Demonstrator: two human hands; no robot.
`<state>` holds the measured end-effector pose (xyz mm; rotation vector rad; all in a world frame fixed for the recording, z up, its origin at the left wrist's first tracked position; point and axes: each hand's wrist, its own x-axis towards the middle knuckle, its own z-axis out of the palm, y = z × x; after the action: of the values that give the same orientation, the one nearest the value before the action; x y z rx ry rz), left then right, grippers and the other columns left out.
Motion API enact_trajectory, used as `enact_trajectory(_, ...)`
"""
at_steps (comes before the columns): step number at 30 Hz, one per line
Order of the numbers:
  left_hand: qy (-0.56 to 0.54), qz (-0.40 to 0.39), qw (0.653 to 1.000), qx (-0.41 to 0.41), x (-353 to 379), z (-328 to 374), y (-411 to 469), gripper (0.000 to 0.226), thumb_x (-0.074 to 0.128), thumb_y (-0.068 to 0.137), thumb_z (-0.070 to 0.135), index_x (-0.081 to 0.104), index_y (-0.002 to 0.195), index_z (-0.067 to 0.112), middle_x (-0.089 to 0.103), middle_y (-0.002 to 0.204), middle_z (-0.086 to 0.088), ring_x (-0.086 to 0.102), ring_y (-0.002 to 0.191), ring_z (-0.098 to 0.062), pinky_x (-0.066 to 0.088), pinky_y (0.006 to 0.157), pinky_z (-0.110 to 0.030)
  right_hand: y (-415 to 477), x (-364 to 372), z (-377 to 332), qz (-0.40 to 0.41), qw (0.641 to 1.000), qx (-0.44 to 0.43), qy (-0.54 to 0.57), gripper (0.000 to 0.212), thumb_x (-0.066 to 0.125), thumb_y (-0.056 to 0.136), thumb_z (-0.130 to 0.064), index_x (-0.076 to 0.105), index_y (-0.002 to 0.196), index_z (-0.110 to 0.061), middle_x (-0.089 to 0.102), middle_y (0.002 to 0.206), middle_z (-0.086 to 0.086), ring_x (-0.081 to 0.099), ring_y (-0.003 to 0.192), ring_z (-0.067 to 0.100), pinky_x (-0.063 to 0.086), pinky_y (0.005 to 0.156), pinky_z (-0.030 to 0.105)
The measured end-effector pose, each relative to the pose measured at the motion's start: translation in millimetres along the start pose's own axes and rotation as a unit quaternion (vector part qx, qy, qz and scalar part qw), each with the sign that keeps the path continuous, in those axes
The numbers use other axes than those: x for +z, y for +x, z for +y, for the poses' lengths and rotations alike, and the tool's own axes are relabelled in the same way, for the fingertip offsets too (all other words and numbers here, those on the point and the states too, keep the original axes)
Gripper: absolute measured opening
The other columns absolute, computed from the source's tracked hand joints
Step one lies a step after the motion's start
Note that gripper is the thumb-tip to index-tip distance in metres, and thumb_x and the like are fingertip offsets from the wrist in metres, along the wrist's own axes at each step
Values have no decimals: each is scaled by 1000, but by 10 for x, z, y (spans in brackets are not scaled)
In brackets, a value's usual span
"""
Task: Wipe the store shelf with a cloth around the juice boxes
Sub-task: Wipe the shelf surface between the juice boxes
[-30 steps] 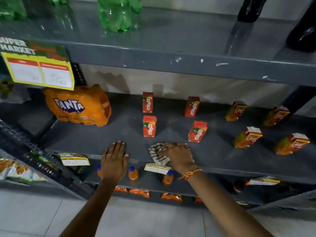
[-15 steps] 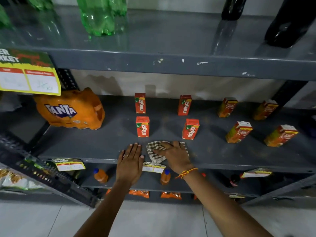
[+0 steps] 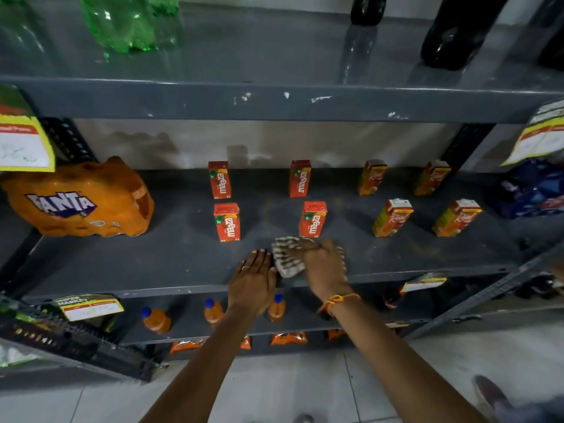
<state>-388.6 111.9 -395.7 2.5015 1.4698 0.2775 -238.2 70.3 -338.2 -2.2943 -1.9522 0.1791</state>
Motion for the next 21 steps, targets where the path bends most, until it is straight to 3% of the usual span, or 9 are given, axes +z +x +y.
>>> enact_trajectory(3, 16, -11, 1000, -6, 53, 43, 36, 48, 27, 98, 23, 22, 144, 9, 24, 154, -8, 16, 143, -22, 16, 117, -38, 33, 135, 13, -62, 995, -59, -50, 56, 40, 96, -8, 40, 143, -38, 35, 156, -3, 32, 135, 36, 29, 114, 47)
enact_trajectory(6, 8, 4, 1000, -29, 95, 151, 17, 48, 27, 99, 28, 21, 144, 11, 23, 154, -8, 15, 143, -22, 13, 116, -41, -37, 176, 237, -54, 996, -37, -61, 58, 39, 95, -9, 40, 141, -44, 34, 156, -6, 36, 129, 35, 30, 109, 48)
enact_trajectory(12, 19, 5, 999, -30, 257, 502, 63, 52, 27, 99, 36, 20, 144, 11, 24, 154, -12, 16, 142, -27, 14, 116, -44, -296, 28, 720, -17, 993, 96, -65, 63, 39, 92, -2, 47, 136, -45, 42, 150, -9, 44, 118, 35, 39, 103, 43)
enact_trajectory(17, 33, -10, 998, -59, 385, 827, 46, 54, 26, 98, 40, 19, 144, 14, 23, 154, -12, 14, 143, -30, 14, 115, -46, -561, -206, 1055, -81, 966, 231, -88, 43, 41, 94, -9, 58, 128, -28, 57, 137, 3, 47, 123, 39, 44, 103, 43)
enact_trajectory(21, 27, 19, 995, -89, 403, 1018, 117, 55, 22, 97, 42, 29, 141, 10, 33, 149, -16, 25, 139, -33, 23, 112, -50, -382, -447, 1166, -44, 989, 125, -58, 47, 40, 90, -5, 59, 126, -30, 63, 129, 2, 54, 121, 33, 43, 101, 41)
